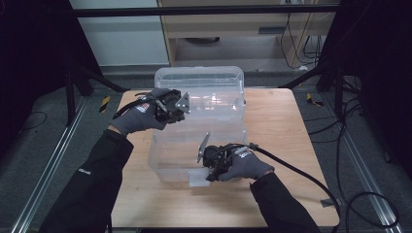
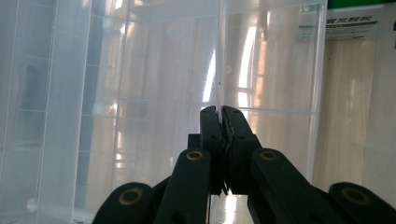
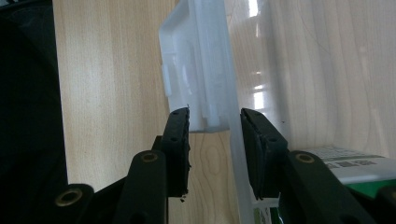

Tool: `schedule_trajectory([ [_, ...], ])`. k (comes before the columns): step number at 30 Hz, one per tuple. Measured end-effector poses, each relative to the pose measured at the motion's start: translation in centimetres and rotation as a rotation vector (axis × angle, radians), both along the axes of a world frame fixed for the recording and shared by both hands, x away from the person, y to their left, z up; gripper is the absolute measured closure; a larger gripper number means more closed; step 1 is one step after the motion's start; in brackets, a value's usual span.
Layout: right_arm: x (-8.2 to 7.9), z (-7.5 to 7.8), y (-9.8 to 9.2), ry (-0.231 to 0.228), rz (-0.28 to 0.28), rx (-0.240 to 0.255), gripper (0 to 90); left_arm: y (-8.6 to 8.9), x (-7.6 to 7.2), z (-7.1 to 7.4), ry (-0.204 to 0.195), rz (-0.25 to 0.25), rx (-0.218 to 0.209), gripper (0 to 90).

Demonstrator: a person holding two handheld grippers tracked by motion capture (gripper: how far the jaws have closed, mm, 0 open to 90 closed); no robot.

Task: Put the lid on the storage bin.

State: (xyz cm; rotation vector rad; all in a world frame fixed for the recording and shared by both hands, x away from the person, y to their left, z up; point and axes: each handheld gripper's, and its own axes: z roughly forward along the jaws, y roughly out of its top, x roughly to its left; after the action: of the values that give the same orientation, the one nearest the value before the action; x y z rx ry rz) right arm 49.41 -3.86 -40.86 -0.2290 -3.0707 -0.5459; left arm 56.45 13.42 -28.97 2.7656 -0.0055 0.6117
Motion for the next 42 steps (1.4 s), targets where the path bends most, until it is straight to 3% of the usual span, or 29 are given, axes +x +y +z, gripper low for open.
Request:
schedule_trajectory([
  [20, -0.1, -0.1, -0.2, -0.014, 0.005, 0.023, 63.7, 0.5, -2.6, -0.4, 0.02, -0.015, -0.013, 87.7],
  [42, -0.7, 0.0, -0.2, -0.041, -0.011, 0.031, 62.2, 0.4, -4.9, -1.4, 0.039, -0.027, 0.025, 86.4],
])
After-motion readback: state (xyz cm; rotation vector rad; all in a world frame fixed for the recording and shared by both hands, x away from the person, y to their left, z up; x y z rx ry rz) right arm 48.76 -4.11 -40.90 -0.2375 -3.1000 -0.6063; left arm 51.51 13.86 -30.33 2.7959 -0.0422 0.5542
